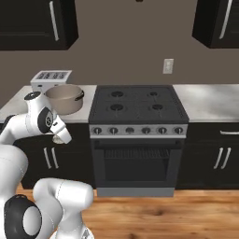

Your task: Turn on the sink faucet. Then move the garlic from the counter to the sink. Turn off the sink. Move the vegetable from the sink to the pot next to the stove. Finally move the pot to the rear right burner.

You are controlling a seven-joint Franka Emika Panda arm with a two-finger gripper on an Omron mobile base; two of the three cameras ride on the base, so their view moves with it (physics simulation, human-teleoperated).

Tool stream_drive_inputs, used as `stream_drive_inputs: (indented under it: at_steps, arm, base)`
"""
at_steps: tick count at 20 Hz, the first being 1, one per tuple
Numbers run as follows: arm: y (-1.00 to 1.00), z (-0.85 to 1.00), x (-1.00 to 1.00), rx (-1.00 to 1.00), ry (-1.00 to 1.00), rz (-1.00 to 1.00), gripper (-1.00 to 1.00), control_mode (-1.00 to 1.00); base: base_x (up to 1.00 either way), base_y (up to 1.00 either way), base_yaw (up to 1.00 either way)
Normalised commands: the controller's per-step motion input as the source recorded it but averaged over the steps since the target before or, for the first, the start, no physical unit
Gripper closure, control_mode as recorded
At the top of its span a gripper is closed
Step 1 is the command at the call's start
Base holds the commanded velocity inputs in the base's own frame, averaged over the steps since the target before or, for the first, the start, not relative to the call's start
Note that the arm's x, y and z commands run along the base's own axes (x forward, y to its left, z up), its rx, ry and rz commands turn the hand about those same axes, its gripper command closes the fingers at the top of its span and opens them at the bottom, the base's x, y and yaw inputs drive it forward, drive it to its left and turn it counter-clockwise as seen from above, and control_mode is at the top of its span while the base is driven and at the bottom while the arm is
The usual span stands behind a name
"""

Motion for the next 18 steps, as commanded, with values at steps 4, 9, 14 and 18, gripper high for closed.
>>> stream_drive_inputs:
  at_steps: [4, 9, 14, 18]
  arm:
    - [0.00, 0.00, 0.00, 0.00, 0.00, 0.00, 1.00, 1.00]
    - [0.00, 0.00, 0.00, 0.00, 0.00, 0.00, 1.00, 1.00]
    - [0.00, 0.00, 0.00, 0.00, 0.00, 0.00, 1.00, 1.00]
    - [0.00, 0.00, 0.00, 0.00, 0.00, 0.00, 1.00, 1.00]
  base:
    - [0.30, -0.20, 0.00]
    - [0.31, -0.23, 0.00]
    - [0.42, -0.29, 0.00]
    - [0.35, -0.18, -0.01]
